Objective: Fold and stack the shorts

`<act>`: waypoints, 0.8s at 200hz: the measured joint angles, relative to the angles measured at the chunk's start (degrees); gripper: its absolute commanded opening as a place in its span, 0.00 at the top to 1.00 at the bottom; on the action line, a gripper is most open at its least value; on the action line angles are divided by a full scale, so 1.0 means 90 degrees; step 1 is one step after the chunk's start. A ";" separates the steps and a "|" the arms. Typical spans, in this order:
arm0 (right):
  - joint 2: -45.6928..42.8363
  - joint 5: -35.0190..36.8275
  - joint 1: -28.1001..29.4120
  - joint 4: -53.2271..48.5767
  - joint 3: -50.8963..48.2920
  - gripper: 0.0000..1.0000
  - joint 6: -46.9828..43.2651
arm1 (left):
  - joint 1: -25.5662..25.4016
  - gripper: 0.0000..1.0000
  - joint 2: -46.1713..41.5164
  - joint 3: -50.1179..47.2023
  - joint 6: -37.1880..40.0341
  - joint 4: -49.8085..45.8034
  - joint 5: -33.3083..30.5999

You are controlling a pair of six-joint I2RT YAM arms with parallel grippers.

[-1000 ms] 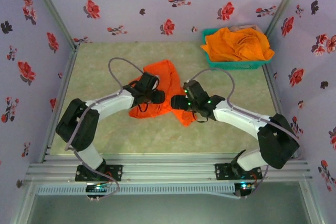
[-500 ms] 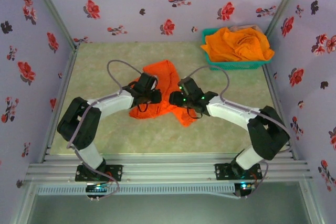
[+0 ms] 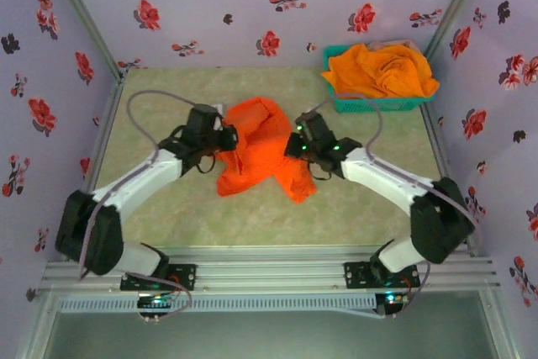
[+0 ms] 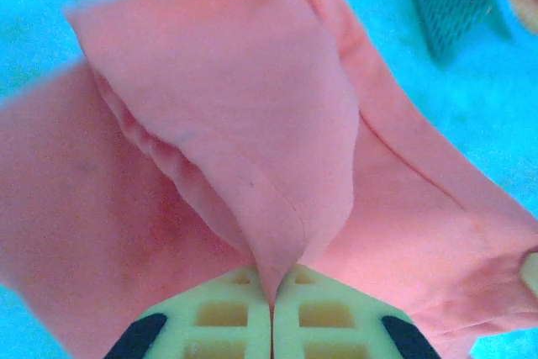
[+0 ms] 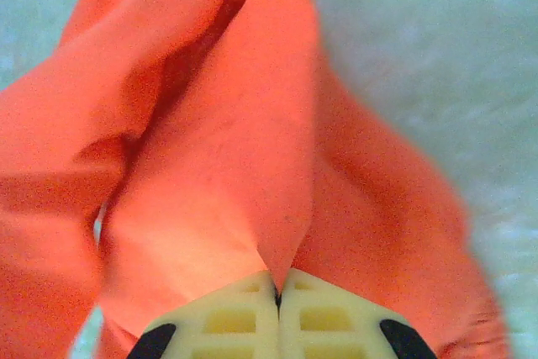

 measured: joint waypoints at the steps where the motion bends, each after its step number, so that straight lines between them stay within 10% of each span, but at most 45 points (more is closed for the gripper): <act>1: -0.0032 0.0007 -0.0019 -0.0029 0.0015 1.00 -0.0017 | 0.0019 1.00 -0.0029 0.0000 0.0002 -0.0012 0.0000; 75: -0.0869 0.0440 -0.1020 -0.1911 0.3932 1.00 -0.1736 | 0.0996 1.00 -0.1807 -0.0291 0.0143 -0.0850 -0.0019; 160: 0.4301 -0.1073 -0.0432 -0.2992 0.9617 0.99 -0.2283 | 0.0996 1.00 -0.3106 -0.1865 -0.0486 -0.1411 -0.0386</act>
